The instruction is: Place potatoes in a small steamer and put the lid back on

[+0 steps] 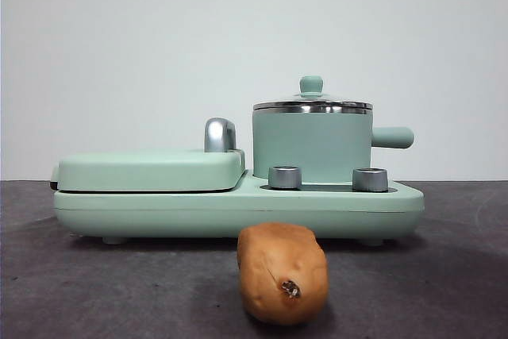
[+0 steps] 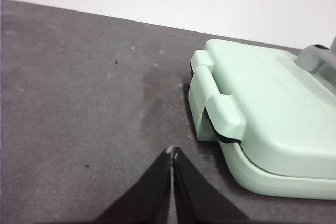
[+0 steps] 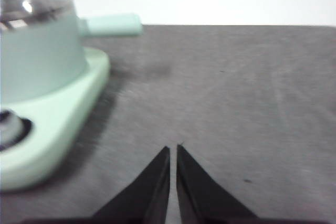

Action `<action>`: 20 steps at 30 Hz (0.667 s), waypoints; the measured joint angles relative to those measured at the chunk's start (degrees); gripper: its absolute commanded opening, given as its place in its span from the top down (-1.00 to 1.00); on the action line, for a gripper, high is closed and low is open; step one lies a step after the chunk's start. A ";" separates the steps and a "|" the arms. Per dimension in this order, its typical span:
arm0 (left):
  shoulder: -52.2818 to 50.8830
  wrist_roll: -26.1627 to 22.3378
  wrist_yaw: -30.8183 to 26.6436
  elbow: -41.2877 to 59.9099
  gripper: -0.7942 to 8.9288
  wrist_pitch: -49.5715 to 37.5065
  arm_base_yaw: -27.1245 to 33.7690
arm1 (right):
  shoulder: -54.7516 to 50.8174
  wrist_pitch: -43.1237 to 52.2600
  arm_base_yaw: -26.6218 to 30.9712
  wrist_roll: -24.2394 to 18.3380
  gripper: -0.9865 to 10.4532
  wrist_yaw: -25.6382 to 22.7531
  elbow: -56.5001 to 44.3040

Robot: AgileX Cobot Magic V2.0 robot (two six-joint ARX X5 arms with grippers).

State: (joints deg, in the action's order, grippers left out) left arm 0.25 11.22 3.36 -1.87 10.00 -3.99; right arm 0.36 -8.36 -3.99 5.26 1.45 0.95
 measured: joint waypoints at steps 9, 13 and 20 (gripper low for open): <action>2.69 7.78 1.77 -5.99 0.82 0.59 -1.03 | 0.09 -2.95 -0.02 10.75 0.81 6.40 6.88; 7.80 9.86 3.28 -13.09 0.82 3.23 -1.73 | 2.12 -6.91 -0.02 13.18 0.81 6.67 14.95; 20.85 10.16 11.91 -27.19 0.82 9.97 -2.23 | 10.75 -18.49 -0.02 13.92 0.81 12.00 29.57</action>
State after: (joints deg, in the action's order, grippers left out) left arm 21.10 21.39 15.27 -29.06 19.97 -6.22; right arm 11.11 -26.85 -4.01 19.18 13.45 30.52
